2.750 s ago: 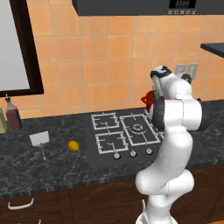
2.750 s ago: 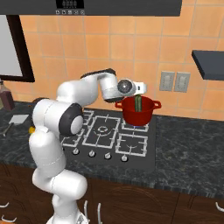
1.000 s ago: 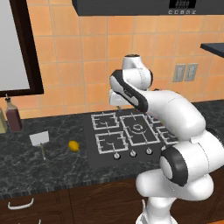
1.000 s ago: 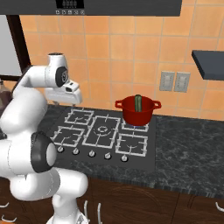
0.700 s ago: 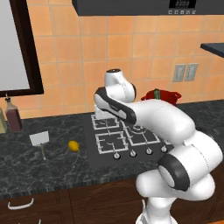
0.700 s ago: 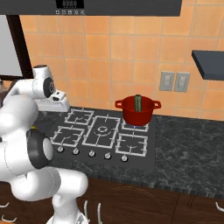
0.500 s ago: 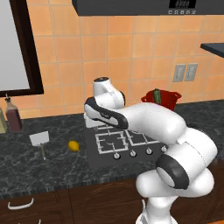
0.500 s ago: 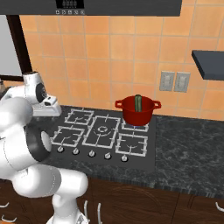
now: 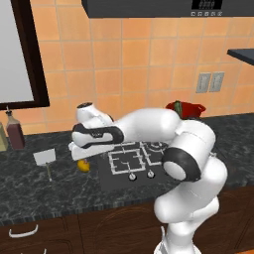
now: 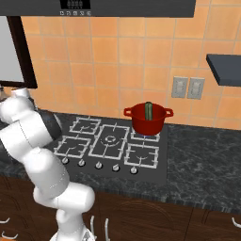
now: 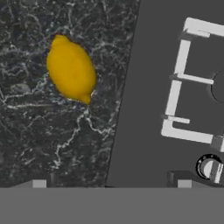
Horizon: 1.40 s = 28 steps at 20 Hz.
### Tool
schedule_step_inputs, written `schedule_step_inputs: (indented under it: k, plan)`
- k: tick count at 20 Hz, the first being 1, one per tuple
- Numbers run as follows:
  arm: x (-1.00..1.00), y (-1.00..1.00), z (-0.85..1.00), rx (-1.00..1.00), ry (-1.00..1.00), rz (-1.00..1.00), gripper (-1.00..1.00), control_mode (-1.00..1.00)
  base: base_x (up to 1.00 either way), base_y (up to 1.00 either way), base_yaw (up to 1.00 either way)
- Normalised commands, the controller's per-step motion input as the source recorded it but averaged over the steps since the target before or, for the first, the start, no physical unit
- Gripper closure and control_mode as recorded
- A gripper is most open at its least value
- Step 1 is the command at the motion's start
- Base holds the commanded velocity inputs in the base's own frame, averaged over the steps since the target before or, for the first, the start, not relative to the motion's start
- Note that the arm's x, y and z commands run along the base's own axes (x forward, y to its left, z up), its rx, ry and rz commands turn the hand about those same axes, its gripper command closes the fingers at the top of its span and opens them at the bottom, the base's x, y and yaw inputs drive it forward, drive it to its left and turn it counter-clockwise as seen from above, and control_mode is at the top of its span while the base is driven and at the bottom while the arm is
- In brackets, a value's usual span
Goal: Put the cucumber and lemon in the pot. Retrieve the spatula and lightly stir the vegetables in the pot.
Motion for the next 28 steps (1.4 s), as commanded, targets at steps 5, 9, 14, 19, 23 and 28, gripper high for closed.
schedule_step_inputs:
  k: [5, 9, 14, 19, 23, 28]
  plan:
    - [0.46, 0.73, -0.39, -0.05, 0.16, 0.04, -1.0, -1.0, 0.0, 0.0, 0.0]
    - [0.44, 0.47, -0.5, -0.07, 0.09, 0.0, -1.0, -1.0, 0.0, 0.0, 0.0]
    - [0.43, 0.21, -0.42, -0.06, 0.05, 0.0, -1.0, -1.0, 0.0, 0.0, 0.0]
    - [0.06, -0.04, -0.17, -0.06, 0.0, 0.0, -1.0, -1.0, 0.0, 0.0, 0.0]
    - [-0.01, -0.23, -0.08, -0.04, 0.0, 0.0, -1.0, -1.0, 0.0, 0.0, 0.0]
    - [-0.12, -0.38, 0.0, 0.0, 0.0, 0.0, -1.0, -1.0, 0.0, 0.0, 0.0]
